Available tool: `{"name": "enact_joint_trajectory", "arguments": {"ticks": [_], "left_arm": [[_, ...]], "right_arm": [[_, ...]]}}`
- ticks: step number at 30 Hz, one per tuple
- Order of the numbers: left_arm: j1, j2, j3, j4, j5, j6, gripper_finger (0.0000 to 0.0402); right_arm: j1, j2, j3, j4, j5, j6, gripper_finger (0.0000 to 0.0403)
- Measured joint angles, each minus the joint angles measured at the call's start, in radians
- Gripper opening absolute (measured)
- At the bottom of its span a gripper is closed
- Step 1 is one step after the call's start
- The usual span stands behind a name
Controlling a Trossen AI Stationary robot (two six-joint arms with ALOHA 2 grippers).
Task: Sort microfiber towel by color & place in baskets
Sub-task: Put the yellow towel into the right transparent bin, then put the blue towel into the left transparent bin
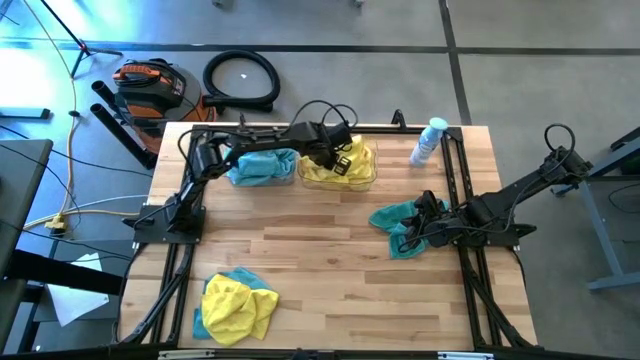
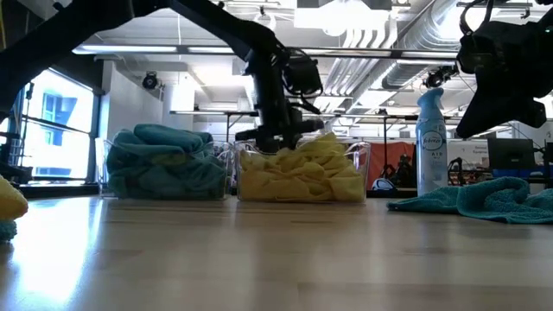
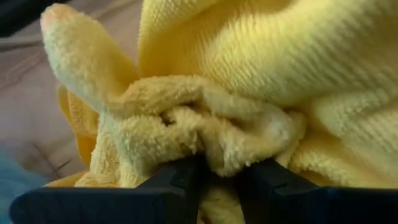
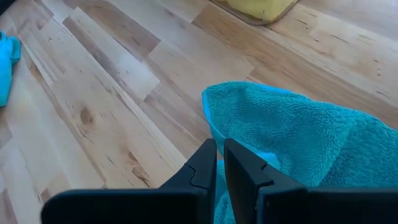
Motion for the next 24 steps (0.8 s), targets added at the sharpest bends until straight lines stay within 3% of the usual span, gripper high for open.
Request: {"name": "enact_joint_trajectory", "arguments": {"ticks": [11, 24], "left_arm": [[-0.006, 0.013, -0.001, 0.013, -0.001, -0.023, 0.0075], [-0.049, -0.206, -0.004, 0.004, -0.011, -0.078, 0.0076]], "right_arm": [[0.000, 0.000, 0.000, -0.004, 0.000, 0.008, 0.0028], [0.000, 0.000, 0.000, -0.006, 0.000, -0.007, 0.0028]]}}
